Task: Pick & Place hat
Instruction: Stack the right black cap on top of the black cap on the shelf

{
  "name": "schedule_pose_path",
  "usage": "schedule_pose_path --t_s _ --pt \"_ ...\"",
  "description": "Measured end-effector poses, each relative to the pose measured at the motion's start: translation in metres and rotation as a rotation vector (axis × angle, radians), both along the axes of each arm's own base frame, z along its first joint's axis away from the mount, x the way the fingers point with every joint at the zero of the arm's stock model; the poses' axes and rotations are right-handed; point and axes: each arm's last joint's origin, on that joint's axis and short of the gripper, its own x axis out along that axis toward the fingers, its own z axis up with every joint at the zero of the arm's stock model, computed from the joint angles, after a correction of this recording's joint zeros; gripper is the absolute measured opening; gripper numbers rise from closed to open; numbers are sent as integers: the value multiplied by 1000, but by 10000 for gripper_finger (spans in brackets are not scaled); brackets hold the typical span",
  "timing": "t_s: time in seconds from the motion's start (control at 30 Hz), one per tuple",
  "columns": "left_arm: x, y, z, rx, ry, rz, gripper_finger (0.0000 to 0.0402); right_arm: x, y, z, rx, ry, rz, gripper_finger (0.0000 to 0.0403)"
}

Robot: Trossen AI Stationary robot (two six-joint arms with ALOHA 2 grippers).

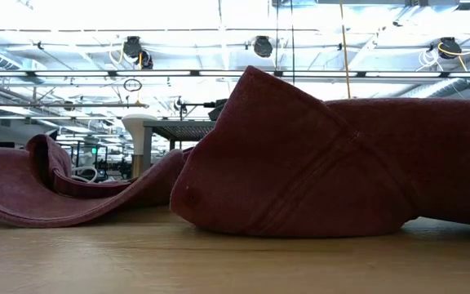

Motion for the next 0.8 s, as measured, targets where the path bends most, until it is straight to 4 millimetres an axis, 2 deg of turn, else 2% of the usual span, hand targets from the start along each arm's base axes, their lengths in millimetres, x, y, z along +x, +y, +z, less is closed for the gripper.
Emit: schedule_pose_path --t_s 0.27,0.47,0.6,0.8 --pt "0 0 0 -6 -4 -4 10 -1 0 1 -1 -15 0 12" --pt "1 1 -3 -85 39 -27 46 -5 0 4 39 -14 28 8" --pt "-3 2 -6 -148 120 -46 71 -21 -4 14 44 -37 20 7" --pt "-17 12 -6 -325 219 -42 115 -41 -11 17 35 88 -13 5"
